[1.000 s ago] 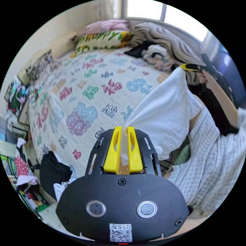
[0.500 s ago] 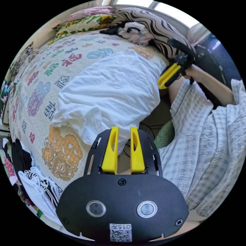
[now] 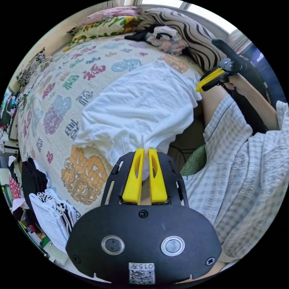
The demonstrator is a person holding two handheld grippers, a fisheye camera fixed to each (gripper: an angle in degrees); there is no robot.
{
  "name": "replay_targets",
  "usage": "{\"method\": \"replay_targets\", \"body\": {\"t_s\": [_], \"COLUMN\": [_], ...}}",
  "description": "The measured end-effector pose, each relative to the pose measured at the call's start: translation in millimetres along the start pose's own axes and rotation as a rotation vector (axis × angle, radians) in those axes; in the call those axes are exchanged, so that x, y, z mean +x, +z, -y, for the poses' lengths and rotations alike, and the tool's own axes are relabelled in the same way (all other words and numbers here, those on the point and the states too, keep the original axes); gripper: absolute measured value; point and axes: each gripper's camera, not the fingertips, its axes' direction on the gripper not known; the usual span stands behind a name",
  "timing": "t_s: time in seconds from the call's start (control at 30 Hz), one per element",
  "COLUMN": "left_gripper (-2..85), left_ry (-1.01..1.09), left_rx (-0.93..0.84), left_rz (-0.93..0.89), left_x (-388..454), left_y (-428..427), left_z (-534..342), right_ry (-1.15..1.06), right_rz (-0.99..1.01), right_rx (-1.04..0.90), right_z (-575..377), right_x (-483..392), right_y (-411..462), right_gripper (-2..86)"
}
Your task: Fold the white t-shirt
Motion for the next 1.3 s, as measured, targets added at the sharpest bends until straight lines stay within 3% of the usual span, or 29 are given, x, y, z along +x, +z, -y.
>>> {"method": "replay_targets", "body": {"t_s": [0.13,0.23,0.33,0.43,0.67,0.83,1.07,1.3], "left_gripper": [1.4,1.6,2.2,3.7,8.6,10.3,5.0,1.1], "left_ry": [-0.032,-0.107,-0.161,-0.236,-0.235,-0.081,-0.010,-0.063], "left_rx": [0.071,0.147,0.185,0.191,0.163,0.126,0.042,0.206], "left_rz": [-0.193,-0.305,-0.305,-0.347,-0.229,-0.075,0.045,0.090], "left_x": [-35.3,-61.4,-86.1,-107.2,-97.7,-56.6,-54.6,-107.9], "left_y": [9.4,16.1,23.2,36.4,42.6,78.6,117.2,57.8], "left_z": [-0.2,-9.4,-20.7,-36.6,-86.5,-86.7,-77.6,-77.6], "right_ry": [-0.243,-0.347,-0.396,-0.384,-0.180,-0.092,-0.065,-0.080], "right_rz": [0.124,0.000,-0.006,-0.168,-0.069,-0.031,-0.034,-0.074], "right_rx": [-0.059,-0.110,-0.224,-0.247,-0.055,0.007,0.030,0.065], "right_z": [12.4,22.3,32.0,31.6,12.5,3.1,-2.2,2.8], "right_x": [-32.3,-61.1,-75.4,-77.2,-44.2,-22.3,-8.2,7.1], "right_y": [19.7,51.5,86.5,98.7,31.5,-2.9,-36.2,-82.3], "right_gripper": [6.3,9.1,8.2,2.7,0.2,0.0,0.0,-0.1]}}
